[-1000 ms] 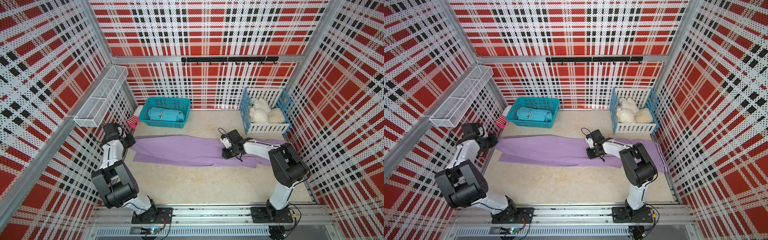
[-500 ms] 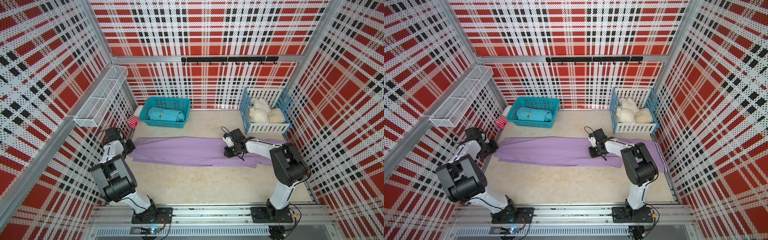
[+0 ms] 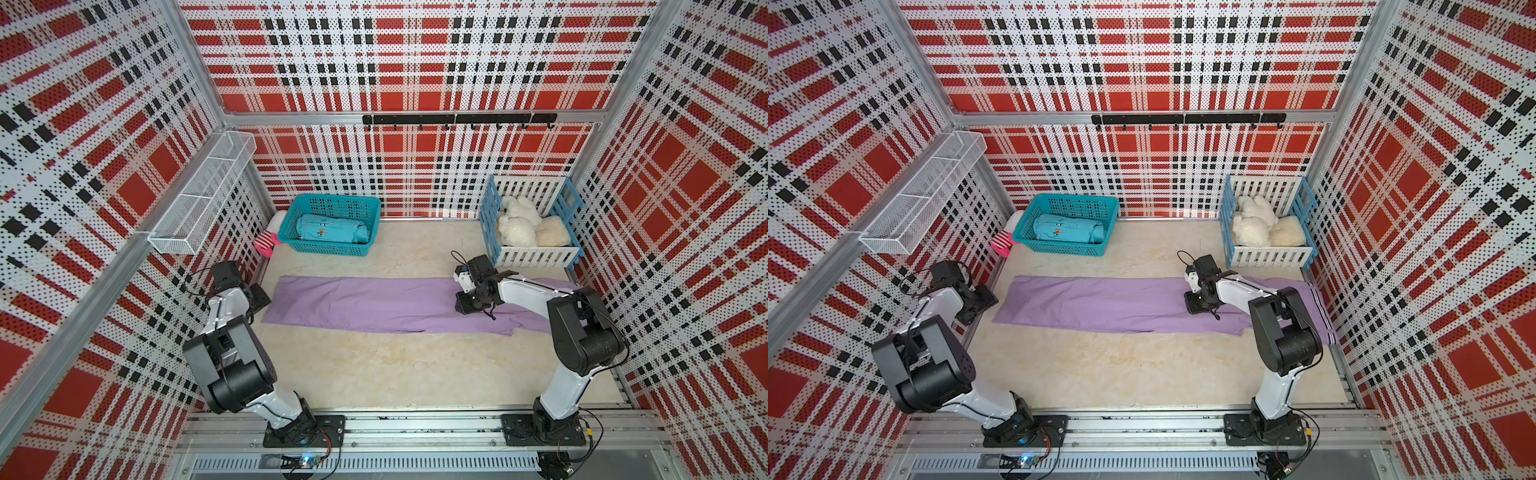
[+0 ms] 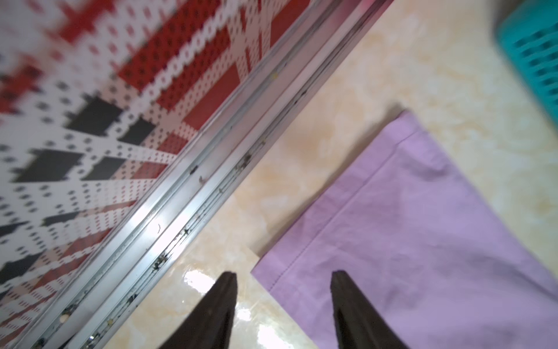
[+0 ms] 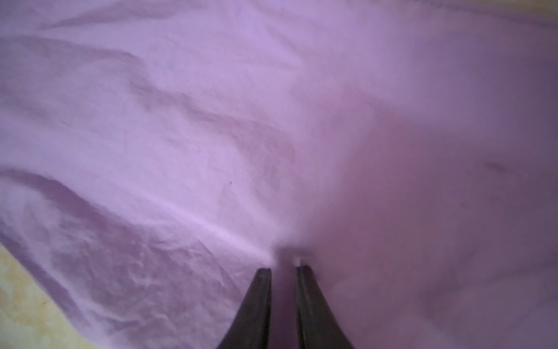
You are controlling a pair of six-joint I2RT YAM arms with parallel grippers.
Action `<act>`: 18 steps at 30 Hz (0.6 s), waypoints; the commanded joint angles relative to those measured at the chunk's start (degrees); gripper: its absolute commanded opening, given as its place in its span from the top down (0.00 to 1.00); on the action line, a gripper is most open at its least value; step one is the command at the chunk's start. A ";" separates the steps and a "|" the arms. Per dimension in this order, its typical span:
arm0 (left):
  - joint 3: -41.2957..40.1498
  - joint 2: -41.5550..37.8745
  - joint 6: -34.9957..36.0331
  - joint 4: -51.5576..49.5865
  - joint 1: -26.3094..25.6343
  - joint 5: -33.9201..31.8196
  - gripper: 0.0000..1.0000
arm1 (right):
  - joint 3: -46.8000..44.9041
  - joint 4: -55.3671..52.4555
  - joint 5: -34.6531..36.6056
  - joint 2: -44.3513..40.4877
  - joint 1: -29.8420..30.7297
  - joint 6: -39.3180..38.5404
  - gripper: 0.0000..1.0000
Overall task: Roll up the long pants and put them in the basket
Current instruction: Fold the long pant at the center of the board.
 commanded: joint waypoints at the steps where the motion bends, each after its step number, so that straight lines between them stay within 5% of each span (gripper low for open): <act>1: -1.77 -6.39 -5.14 7.40 -1.12 5.97 0.40 | 3.11 -3.17 -0.21 -3.71 -0.97 -0.58 0.78; 5: -7.07 -6.24 -6.32 8.68 -9.52 6.28 0.41 | 4.79 -4.92 -0.59 -5.26 -1.70 0.00 0.80; 10: -20.42 -7.38 -16.23 20.23 -19.09 4.33 0.42 | 5.17 -4.58 -5.93 -4.43 0.85 4.16 1.00; 14: -27.60 -5.57 -21.40 27.31 -18.72 2.57 0.43 | 3.76 -4.25 -4.12 -2.70 8.19 6.47 1.00; 18: -26.63 3.15 -19.33 26.63 -15.07 1.63 0.43 | -1.68 0.38 -4.36 -2.22 8.71 11.49 1.00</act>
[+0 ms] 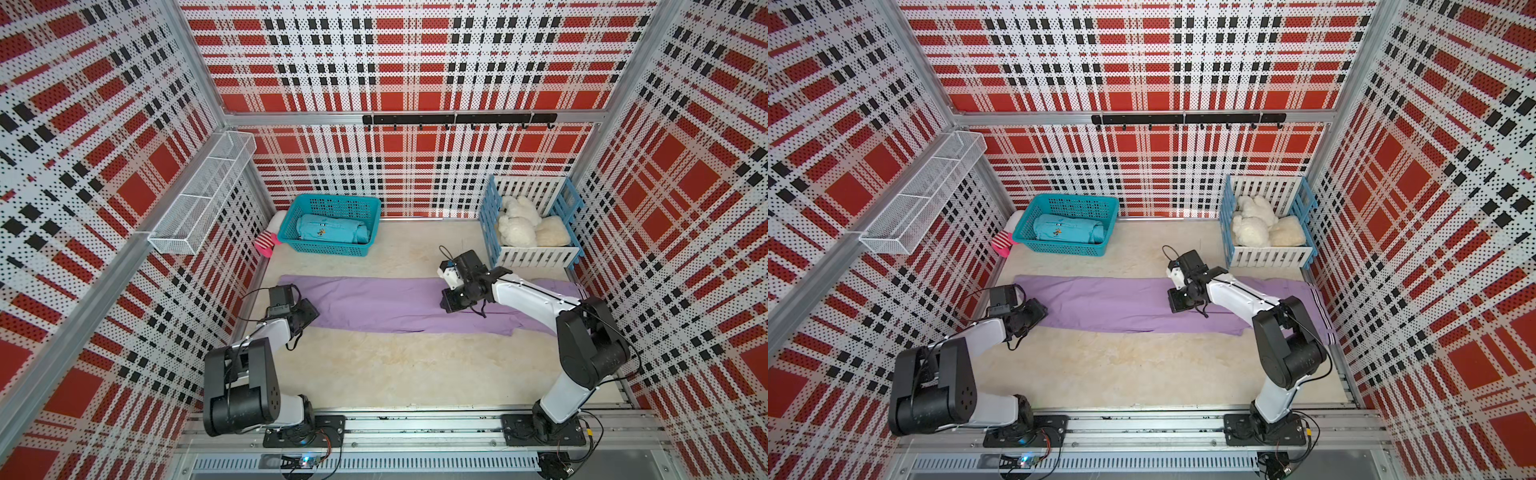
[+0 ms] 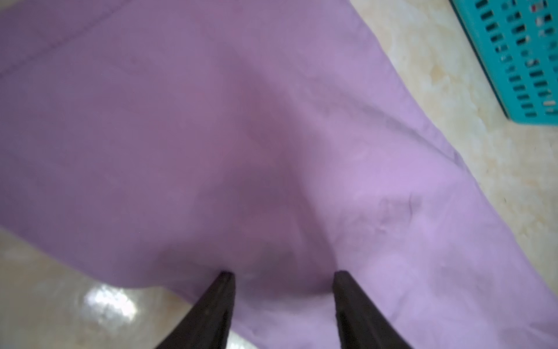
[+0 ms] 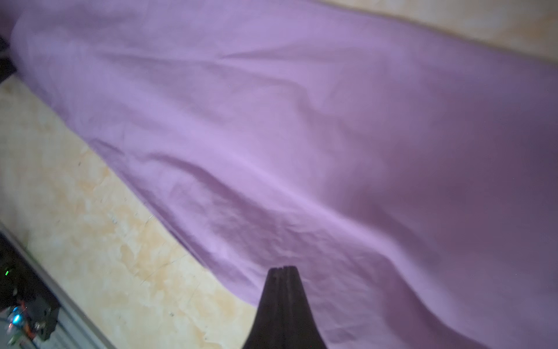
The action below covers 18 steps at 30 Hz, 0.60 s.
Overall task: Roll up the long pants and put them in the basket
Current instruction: Fold the long pant at the center of the board.
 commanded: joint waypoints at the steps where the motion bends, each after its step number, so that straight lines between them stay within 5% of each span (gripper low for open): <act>1: 0.22 7.59 -1.33 1.34 3.87 -2.50 0.43 | -4.35 1.64 0.57 1.64 -0.60 5.25 1.00; 4: 0.73 10.03 -2.81 3.84 8.50 2.29 0.43 | -6.99 0.33 1.33 1.81 -0.60 6.33 1.00; 12: 5.69 3.38 0.62 0.36 4.80 -4.45 0.44 | -14.95 -0.30 1.30 -3.62 -0.60 9.56 1.00; 18: 5.90 -8.55 0.17 -4.59 2.83 -13.73 0.36 | -6.89 -7.96 6.19 -8.56 -1.10 7.65 1.00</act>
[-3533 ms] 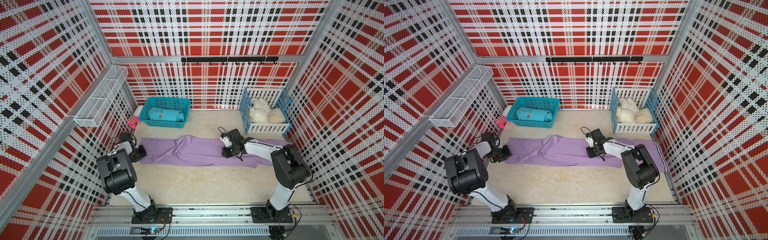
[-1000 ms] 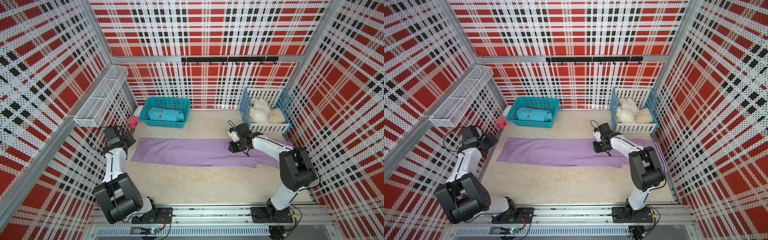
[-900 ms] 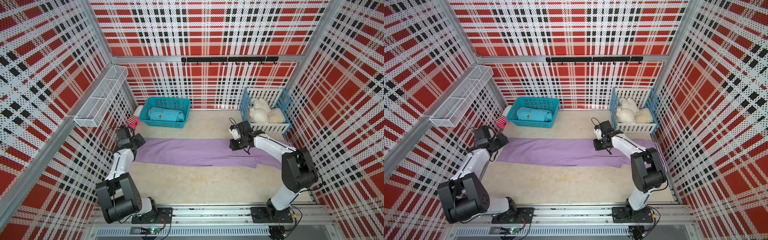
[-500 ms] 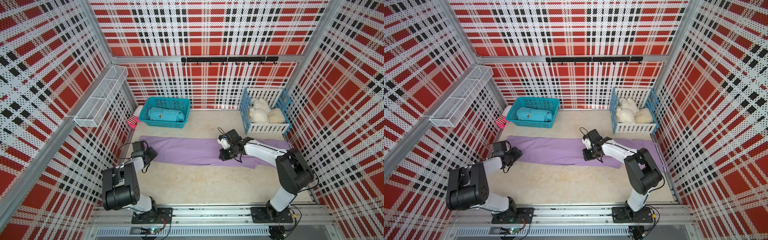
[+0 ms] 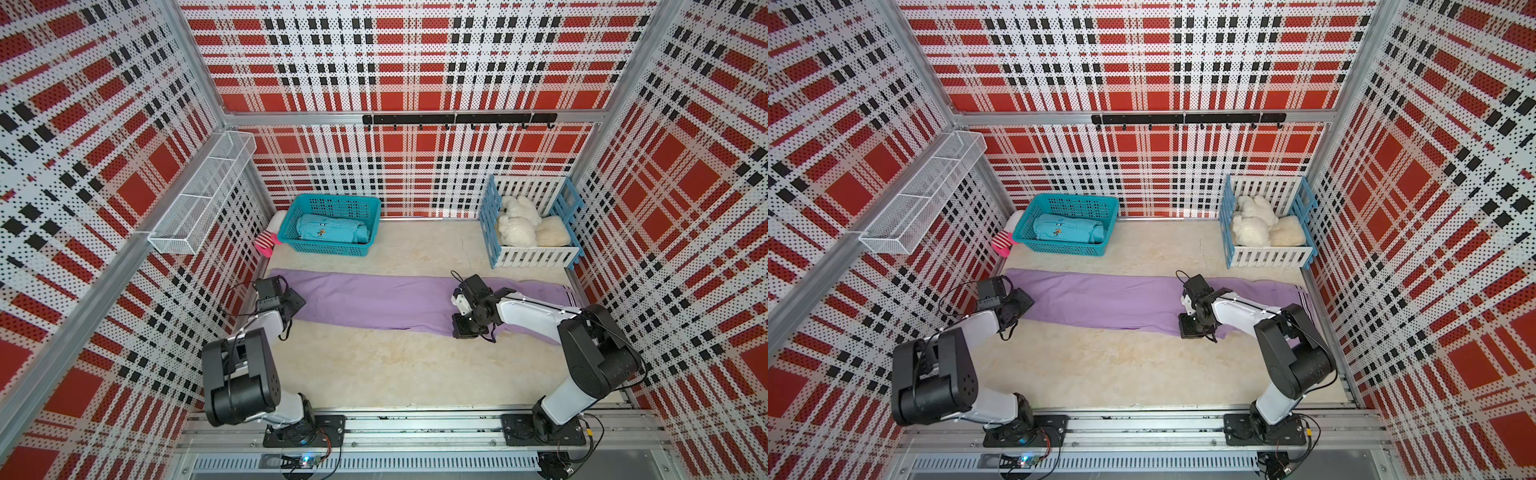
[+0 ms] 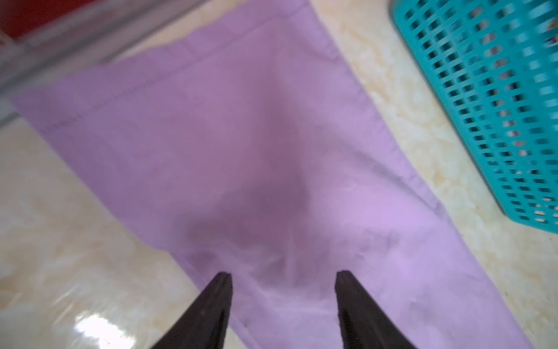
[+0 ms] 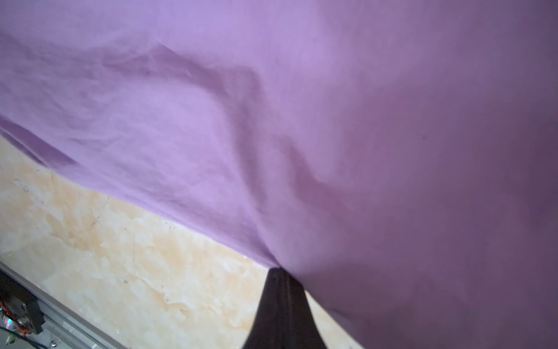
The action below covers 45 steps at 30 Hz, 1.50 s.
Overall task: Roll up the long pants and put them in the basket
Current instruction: Fold the long pant at the center of the board.
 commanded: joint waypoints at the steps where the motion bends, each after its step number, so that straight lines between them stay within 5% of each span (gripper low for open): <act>1: 0.71 -7.13 -1.04 -5.00 0.97 -6.27 0.34 | 5.86 -4.64 3.31 -3.71 -0.56 -1.06 1.00; 10: -14.07 -13.67 -19.54 10.47 19.14 17.05 0.11 | 9.59 -2.74 -0.85 -1.94 -1.05 -2.33 1.00; 21: -10.01 -3.28 -14.79 11.18 26.18 19.07 0.09 | 7.57 -1.21 -1.67 -2.99 -1.04 -1.42 1.00; 32: -6.25 7.46 -11.71 10.87 27.26 17.23 0.12 | 8.98 -0.60 -2.63 -2.05 -0.19 -1.51 1.00; 39: -6.03 5.02 -10.67 9.49 27.18 16.09 0.14 | 30.01 -0.36 -1.80 15.60 11.16 -2.28 1.00; 45: -5.31 3.64 -9.52 7.39 27.26 14.34 0.14 | 44.58 0.14 -3.89 34.02 14.47 -0.40 1.00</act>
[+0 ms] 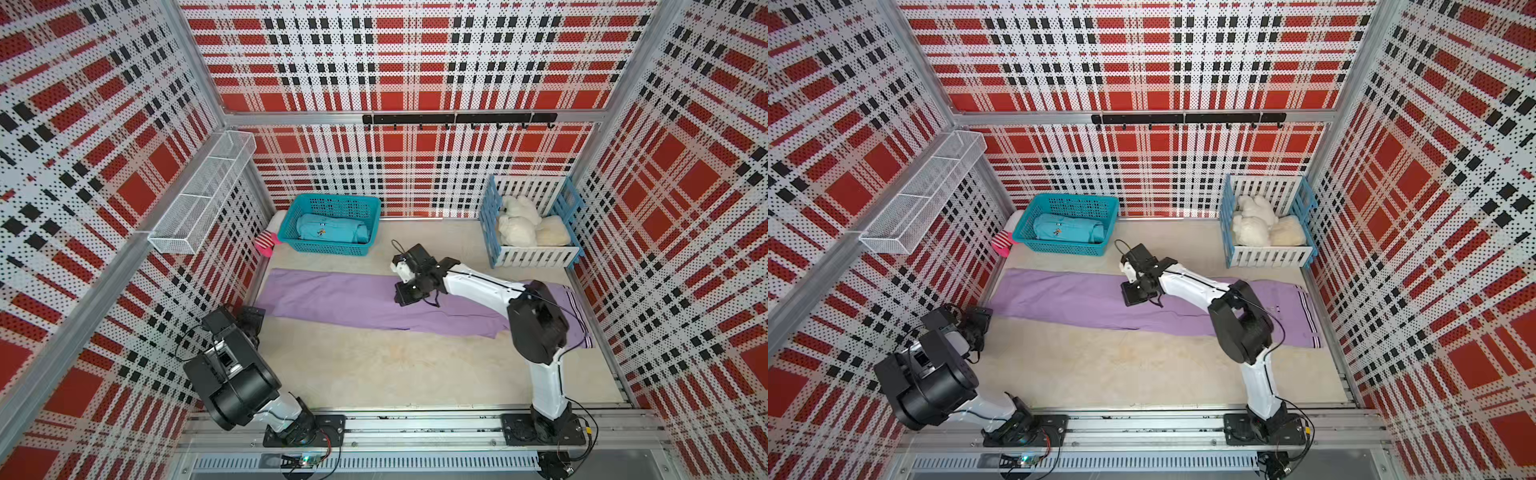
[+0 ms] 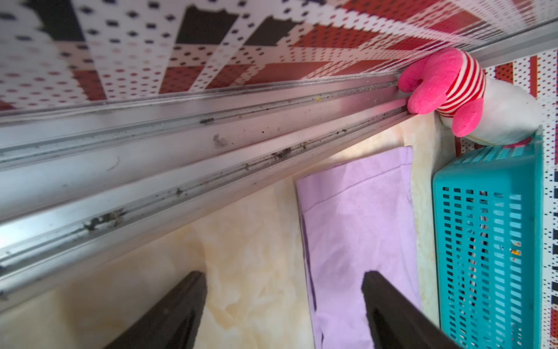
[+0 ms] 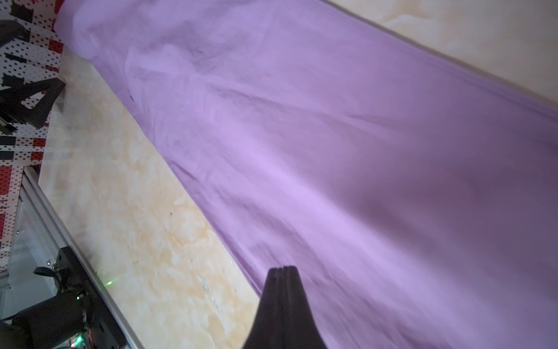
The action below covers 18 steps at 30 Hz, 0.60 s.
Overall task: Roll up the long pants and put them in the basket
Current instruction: Fold the long pant at the center of the board.
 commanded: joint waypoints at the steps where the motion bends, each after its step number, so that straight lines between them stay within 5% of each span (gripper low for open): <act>1: 0.71 -0.76 1.66 -2.74 0.34 -2.22 0.14 | 4.85 -2.18 -1.29 7.98 0.77 0.94 1.00; 9: 3.54 1.02 4.93 -4.13 -0.12 -2.13 0.14 | 8.52 -2.37 -3.35 15.83 3.64 1.45 1.00; 18: 3.55 -1.96 7.05 -6.16 -8.07 -4.73 0.14 | -4.87 0.86 -1.35 6.97 1.35 2.14 1.00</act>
